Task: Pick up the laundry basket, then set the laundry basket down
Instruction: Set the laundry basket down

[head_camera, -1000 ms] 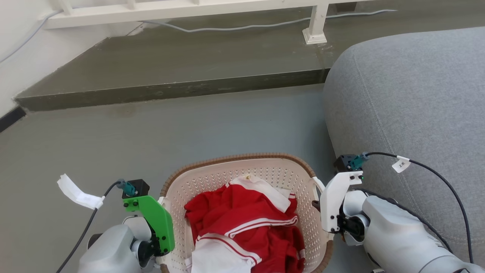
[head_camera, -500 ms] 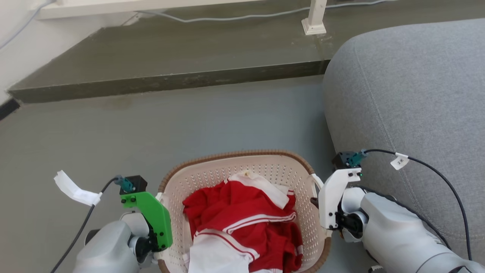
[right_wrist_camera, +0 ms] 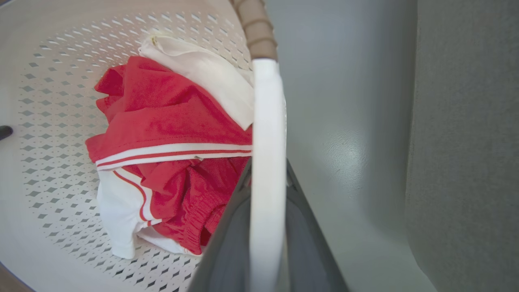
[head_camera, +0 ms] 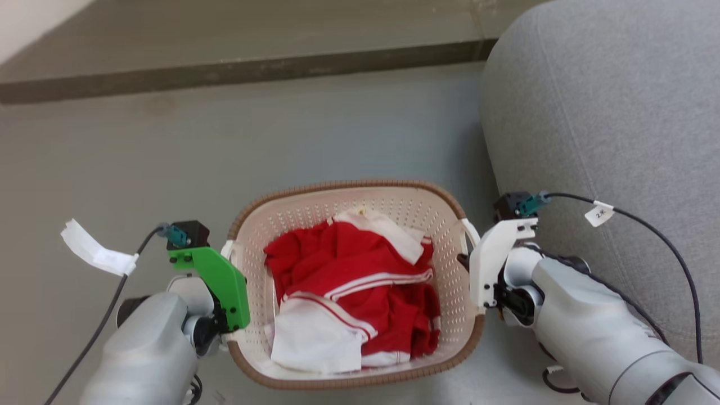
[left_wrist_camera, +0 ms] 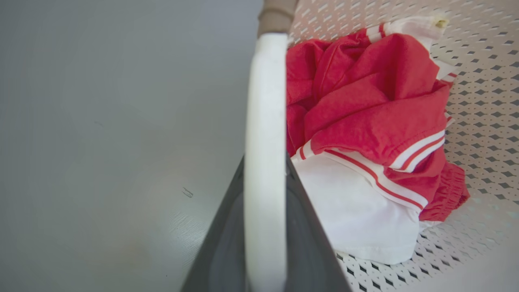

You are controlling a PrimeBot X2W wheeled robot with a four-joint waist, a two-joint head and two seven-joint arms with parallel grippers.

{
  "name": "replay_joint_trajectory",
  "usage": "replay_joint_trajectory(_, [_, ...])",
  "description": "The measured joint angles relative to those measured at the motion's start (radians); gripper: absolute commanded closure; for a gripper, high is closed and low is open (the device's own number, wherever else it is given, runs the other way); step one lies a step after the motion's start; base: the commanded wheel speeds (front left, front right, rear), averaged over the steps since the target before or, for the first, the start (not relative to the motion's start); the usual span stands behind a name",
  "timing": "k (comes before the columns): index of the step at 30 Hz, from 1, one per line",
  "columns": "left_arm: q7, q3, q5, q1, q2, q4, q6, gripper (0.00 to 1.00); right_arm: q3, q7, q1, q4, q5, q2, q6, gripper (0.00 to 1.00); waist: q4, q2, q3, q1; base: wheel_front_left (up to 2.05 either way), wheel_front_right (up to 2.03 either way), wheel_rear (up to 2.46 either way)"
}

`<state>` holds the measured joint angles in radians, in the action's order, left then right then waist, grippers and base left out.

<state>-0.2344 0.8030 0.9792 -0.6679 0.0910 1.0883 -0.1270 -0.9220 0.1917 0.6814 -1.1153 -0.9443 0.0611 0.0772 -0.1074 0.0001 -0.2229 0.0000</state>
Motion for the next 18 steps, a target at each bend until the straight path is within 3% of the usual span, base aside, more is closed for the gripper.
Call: replay_joint_trajectory(18, [0.105,0.0,-0.011,-0.11,0.033,-0.037,0.0,1.0,0.006,-0.15,0.102,0.022,0.004,0.0,-0.026,1.0,-0.01,0.0,-0.234,0.0001,0.0,0.0,0.0])
